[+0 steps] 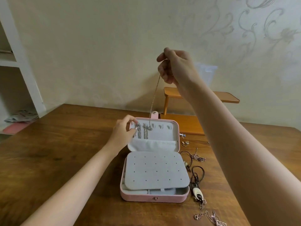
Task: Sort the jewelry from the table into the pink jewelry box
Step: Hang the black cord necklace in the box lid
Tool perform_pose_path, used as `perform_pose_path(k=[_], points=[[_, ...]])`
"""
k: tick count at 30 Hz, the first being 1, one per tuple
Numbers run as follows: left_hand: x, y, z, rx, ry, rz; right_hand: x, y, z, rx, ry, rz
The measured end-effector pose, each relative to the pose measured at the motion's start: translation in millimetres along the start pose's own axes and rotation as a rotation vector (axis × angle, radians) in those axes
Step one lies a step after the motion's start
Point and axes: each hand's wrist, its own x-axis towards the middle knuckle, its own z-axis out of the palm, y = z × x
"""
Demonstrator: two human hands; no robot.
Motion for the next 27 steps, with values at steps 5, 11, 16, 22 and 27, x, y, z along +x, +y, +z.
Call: perform_pose_path(k=[5, 11, 16, 22, 27], points=[[-5, 7, -6, -0.067, -0.077, 0.053, 8, 2, 1, -0.020, 0.004, 0.047], [-7, 16, -9, -0.134, -0.131, 0.077, 6, 10, 3, -0.066, -0.031, 0.082], [-6, 22, -12, -0.158, -0.144, 0.119, 1, 13, 4, -0.080, -0.052, 0.075], [4, 37, -12, -0.055, -0.153, 0.114, -15, 40, 8, -0.100, -0.057, 0.092], [17, 52, -15, 0.273, -0.217, 0.141, -27, 55, 5, -0.092, -0.056, 0.062]])
